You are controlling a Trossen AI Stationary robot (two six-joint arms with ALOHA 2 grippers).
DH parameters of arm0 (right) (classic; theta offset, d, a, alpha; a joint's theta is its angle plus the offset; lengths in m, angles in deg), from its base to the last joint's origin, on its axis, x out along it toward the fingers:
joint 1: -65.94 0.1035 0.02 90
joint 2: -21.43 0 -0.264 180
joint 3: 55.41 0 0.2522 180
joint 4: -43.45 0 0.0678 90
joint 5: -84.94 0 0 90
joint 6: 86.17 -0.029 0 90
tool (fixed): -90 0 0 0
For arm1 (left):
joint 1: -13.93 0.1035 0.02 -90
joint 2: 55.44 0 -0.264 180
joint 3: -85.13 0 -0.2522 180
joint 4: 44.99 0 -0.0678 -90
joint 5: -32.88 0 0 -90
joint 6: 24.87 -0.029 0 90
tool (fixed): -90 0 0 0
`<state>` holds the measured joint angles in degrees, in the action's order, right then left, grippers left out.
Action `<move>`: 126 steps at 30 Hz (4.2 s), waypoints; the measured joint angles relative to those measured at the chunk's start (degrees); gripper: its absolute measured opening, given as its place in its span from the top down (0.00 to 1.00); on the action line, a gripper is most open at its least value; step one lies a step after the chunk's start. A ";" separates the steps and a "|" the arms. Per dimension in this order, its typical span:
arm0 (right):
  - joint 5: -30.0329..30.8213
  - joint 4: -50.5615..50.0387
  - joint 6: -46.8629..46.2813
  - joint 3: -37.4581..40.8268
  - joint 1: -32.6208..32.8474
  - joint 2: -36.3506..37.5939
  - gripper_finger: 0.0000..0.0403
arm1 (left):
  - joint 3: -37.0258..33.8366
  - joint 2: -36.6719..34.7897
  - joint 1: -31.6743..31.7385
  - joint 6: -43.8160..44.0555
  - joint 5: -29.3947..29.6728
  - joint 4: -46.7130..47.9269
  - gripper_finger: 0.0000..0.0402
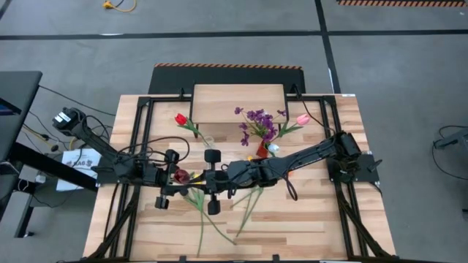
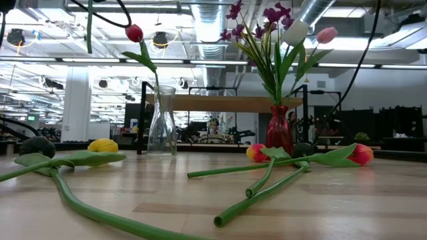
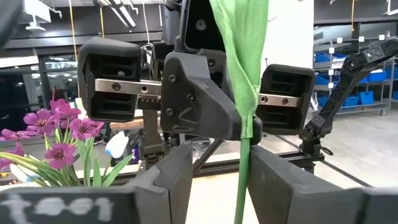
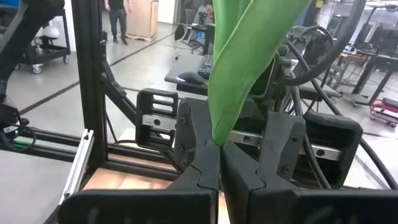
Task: Pick and place flowers into a vace then onto a shelf
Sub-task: Put the dark red flower into the transparent flower vase, then put the yellow orange flower into the transparent flower vase
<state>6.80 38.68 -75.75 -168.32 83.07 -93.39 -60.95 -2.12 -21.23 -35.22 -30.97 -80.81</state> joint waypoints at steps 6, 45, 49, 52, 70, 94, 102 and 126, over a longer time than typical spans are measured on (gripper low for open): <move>0.02 -1.40 0.49 -0.07 0.09 0.09 0.96 | -0.02 0.00 -0.02 0.09 0.25 0.56 0.81; 4.93 -25.42 -13.93 -0.09 8.09 2.91 0.70 | 15.30 -7.28 14.27 -4.46 -7.84 28.00 1.00; 4.96 -25.68 -13.43 -0.09 9.51 2.89 0.70 | 17.08 -5.96 26.23 -0.82 -20.31 29.31 1.00; 5.00 -24.66 -12.97 -0.14 10.52 2.06 0.70 | 17.07 -4.54 35.32 3.13 -29.63 29.65 1.00; 6.35 -23.58 -12.39 -0.09 11.24 -1.96 0.70 | 17.00 4.87 48.73 4.31 -37.64 21.77 1.00; 6.25 -24.72 -12.47 -0.10 11.41 -1.90 0.70 | 14.14 5.53 53.02 5.45 -36.34 21.62 1.00; 6.23 -24.87 -12.49 -0.09 11.41 -1.90 0.70 | 14.14 5.53 53.00 8.45 -34.91 21.73 1.00; 5.99 -29.56 -16.41 -0.09 11.41 -1.86 0.70 | 28.28 -3.06 47.90 12.66 -28.85 60.72 0.56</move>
<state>12.79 9.12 -92.16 -168.41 94.48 -95.25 -32.67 -5.18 26.68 -22.56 -59.82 -20.09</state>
